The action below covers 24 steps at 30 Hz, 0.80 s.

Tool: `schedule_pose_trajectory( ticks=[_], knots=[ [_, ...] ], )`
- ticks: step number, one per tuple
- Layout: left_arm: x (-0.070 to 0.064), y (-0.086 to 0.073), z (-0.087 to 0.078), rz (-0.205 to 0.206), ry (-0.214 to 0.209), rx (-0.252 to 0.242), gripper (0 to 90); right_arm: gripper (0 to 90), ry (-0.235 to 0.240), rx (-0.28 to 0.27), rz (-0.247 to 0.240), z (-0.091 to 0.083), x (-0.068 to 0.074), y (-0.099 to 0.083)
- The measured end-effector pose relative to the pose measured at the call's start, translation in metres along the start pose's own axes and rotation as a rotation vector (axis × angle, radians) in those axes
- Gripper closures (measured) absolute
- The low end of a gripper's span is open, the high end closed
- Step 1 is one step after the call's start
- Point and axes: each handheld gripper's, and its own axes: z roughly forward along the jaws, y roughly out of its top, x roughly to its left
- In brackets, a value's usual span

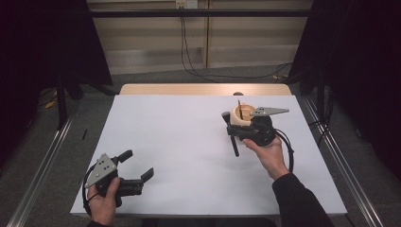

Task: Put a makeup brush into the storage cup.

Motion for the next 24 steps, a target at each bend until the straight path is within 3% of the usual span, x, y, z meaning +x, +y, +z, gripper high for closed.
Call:
schedule_pose_trajectory(
  ticks=[15,20,24],
  knots=[
    [0.001,0.000,0.000,0.006,-0.009,0.003,1.4,78.4,0.027,-0.174,-0.008,-0.015,0.005,0.001],
    [0.000,0.000,-0.001,0.004,0.004,0.004,1.4,78.4,0.022,-0.194,-0.017,-0.017,0.006,-0.002],
    [0.000,0.000,0.000,0.003,0.002,0.002,1.4,78.4,0.032,-0.198,0.001,-0.018,0.004,-0.008]
  ],
)
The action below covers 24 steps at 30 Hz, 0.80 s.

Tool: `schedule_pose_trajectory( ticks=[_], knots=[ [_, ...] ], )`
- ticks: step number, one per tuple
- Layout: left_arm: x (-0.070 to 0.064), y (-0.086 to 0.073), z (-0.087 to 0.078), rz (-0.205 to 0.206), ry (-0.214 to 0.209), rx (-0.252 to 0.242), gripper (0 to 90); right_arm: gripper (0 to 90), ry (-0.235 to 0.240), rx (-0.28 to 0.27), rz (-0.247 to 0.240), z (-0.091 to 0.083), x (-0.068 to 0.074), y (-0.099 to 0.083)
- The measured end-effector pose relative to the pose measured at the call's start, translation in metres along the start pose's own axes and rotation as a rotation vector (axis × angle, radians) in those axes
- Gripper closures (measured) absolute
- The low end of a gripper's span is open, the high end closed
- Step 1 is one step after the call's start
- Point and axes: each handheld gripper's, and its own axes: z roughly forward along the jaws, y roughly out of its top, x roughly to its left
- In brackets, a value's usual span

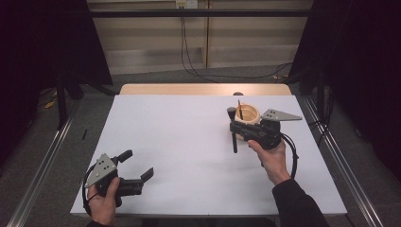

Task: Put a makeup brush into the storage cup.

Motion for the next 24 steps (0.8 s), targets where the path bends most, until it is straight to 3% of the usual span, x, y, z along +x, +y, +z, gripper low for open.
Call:
schedule_pose_trajectory(
  ticks=[11,24],
  knots=[
    [0.000,0.000,0.000,-0.002,0.000,0.000,1.4,78.4,0.003,-0.027,0.009,-0.007,-0.004,0.002],
    [0.000,0.000,0.000,-0.002,0.002,0.000,1.4,78.4,-0.033,-0.050,0.024,-0.012,-0.018,0.020]
  ],
)
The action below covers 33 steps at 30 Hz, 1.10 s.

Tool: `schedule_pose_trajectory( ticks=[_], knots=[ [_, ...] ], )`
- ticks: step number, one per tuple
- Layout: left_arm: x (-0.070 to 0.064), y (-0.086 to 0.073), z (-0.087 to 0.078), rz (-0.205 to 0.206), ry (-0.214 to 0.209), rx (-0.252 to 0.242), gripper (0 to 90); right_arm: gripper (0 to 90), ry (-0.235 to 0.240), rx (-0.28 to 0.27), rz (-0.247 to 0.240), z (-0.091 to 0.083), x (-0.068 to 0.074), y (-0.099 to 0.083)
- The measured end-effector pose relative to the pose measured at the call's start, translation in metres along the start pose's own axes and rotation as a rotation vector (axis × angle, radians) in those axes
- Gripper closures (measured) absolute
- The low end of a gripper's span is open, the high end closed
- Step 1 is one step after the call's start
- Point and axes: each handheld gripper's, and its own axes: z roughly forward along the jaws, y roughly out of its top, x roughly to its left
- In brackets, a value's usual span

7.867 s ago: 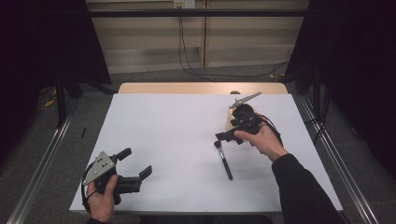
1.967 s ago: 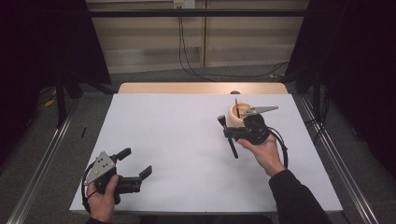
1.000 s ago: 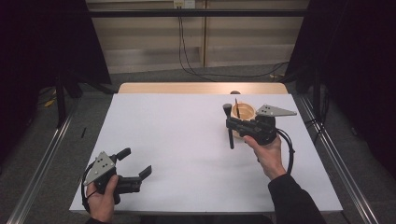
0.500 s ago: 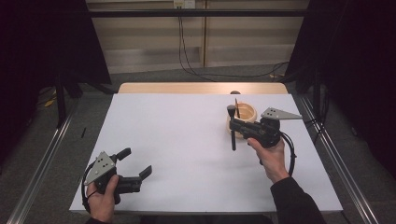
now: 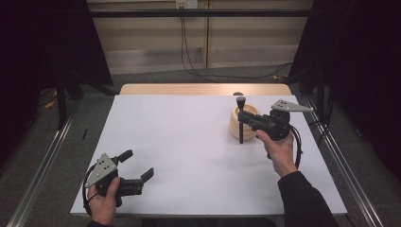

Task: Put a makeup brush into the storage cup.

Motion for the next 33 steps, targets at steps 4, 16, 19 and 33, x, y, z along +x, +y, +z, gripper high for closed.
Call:
schedule_pose_trajectory(
  ticks=[4,16,19,33],
  knots=[
    [0.000,0.000,0.000,-0.002,-0.001,0.000,1.4,78.4,-0.015,-0.003,0.009,-0.001,-0.006,0.004],
    [0.000,0.000,0.000,0.002,-0.002,0.003,1.4,78.4,-0.075,-0.017,-0.004,0.003,-0.014,0.023],
    [0.000,0.000,0.000,-0.001,-0.001,0.001,1.4,78.4,-0.083,-0.015,-0.014,0.005,-0.016,0.028],
    [0.000,0.000,0.000,0.000,-0.003,0.000,1.4,78.4,-0.159,-0.023,-0.024,0.012,-0.030,0.040]
  ],
)
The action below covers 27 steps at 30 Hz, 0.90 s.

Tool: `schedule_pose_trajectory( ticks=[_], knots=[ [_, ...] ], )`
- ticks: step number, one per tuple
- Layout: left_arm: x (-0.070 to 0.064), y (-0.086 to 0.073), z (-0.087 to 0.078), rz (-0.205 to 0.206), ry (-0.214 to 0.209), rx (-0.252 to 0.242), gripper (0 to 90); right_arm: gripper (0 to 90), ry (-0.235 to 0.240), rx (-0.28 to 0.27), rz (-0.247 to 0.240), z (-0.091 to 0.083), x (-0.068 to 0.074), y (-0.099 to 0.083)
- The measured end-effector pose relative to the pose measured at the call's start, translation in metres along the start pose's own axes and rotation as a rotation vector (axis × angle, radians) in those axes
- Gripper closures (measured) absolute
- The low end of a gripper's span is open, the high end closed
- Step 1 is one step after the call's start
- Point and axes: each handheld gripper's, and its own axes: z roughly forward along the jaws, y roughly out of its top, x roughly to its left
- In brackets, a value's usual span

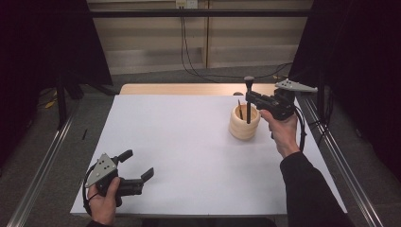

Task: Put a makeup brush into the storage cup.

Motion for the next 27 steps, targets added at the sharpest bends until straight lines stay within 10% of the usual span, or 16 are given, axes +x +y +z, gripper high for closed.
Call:
schedule_pose_trajectory(
  ticks=[27],
  knots=[
    [0.001,0.000,-0.001,0.002,-0.002,0.000,1.4,78.3,-0.059,0.013,-0.016,0.030,-0.016,0.017]
  ],
)
